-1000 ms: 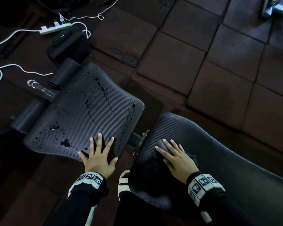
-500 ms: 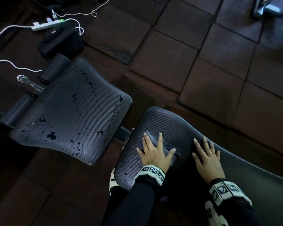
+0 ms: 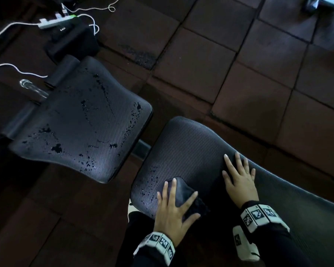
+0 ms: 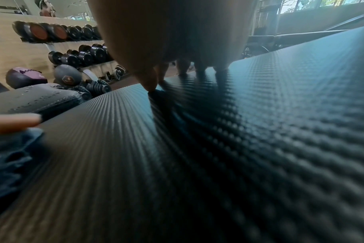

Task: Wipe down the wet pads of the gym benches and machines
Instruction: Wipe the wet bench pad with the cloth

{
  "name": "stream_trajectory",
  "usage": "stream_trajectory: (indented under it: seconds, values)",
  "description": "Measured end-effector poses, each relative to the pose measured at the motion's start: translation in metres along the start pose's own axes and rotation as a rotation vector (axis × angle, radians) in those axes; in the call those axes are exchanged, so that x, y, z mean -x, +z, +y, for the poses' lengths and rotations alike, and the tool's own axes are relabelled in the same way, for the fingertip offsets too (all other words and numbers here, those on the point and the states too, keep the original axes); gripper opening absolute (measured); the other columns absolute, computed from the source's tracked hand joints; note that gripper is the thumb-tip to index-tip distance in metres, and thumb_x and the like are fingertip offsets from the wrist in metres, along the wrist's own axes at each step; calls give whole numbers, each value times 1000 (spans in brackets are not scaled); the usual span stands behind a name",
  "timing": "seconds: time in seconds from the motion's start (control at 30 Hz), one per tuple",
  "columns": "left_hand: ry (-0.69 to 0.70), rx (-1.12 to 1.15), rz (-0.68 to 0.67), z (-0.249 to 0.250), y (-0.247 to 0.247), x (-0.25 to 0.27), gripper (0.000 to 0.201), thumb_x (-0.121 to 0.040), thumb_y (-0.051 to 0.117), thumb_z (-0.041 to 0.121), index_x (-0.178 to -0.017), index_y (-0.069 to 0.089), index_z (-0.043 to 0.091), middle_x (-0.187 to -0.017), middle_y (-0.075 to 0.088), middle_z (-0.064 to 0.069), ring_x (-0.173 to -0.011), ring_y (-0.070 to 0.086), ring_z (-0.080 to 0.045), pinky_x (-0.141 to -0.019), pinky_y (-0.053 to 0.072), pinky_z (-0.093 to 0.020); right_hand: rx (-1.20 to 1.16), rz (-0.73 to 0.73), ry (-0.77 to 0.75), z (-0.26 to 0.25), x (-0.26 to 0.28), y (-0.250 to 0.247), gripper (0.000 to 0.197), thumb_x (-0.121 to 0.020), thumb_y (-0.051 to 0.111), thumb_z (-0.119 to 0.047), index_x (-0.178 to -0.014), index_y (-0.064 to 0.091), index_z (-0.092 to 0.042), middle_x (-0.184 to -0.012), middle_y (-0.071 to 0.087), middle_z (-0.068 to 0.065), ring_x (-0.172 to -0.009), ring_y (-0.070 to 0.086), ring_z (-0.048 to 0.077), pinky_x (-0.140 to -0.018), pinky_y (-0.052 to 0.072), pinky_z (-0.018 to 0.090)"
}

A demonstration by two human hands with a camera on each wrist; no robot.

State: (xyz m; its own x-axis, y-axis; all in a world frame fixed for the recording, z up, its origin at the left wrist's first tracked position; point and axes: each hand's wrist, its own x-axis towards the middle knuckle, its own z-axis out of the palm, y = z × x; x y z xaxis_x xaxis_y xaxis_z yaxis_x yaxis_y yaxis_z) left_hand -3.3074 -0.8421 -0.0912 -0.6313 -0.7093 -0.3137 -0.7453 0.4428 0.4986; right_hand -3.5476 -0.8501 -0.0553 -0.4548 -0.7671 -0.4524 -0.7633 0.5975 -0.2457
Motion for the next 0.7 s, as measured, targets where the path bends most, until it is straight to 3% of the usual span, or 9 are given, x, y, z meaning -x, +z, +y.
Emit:
stream_trajectory:
  seconds: [0.17, 0.33, 0.43, 0.53, 0.63, 0.7]
  values:
    - [-81, -57, -22, 4, -7, -50, 55, -88, 31, 59, -142, 22, 54, -158, 17, -12, -143, 13, -38, -112, 15, -53, 0, 6, 1, 0, -1, 1, 54, -98, 39, -34, -146, 16, -38, -157, -1, -6, -144, -9, 18, -114, -10, 41]
    - [-151, 57, -3, -43, -30, -72, 60, -87, 18, 53, -147, 15, 46, -160, 3, -6, -147, 0, -30, -117, 5, -46, -12, -4, -16, 3, 2, 0, 53, -98, 38, -34, -146, 15, -38, -157, -3, -6, -144, -12, 16, -114, -13, 38]
    - [-257, 135, 77, -75, -31, -54, 61, -89, 16, 53, -148, 17, 41, -160, 0, -6, -147, -2, -29, -117, 10, -45, -21, -2, -24, 3, 2, 1, 53, -98, 38, -33, -146, 16, -37, -157, -4, -6, -143, -12, 16, -114, -13, 38]
    - [-259, 209, 195, -85, -12, -13, 56, -94, 23, 46, -149, 24, 32, -160, 3, -9, -146, 1, -32, -114, 14, -43, -17, 4, -28, 4, 2, 1, 53, -98, 39, -33, -146, 16, -36, -157, -3, -6, -144, -12, 16, -114, -13, 38]
    - [-195, 58, 128, -66, 13, 29, 55, -97, 22, 39, -150, 24, 22, -158, 7, -18, -145, 2, -39, -118, 14, -46, -7, 20, -27, 4, 1, 3, 53, -98, 40, -33, -146, 18, -36, -157, 0, -4, -144, -9, 19, -114, -11, 40]
    - [-128, 4, 29, -42, 26, 41, 64, -92, 27, 37, -152, 13, 17, -155, 15, -24, -141, 4, -48, -115, 7, -50, -3, 22, -23, 4, 0, 4, 53, -98, 41, -33, -146, 19, -36, -157, 1, -3, -144, -8, 20, -114, -11, 40]
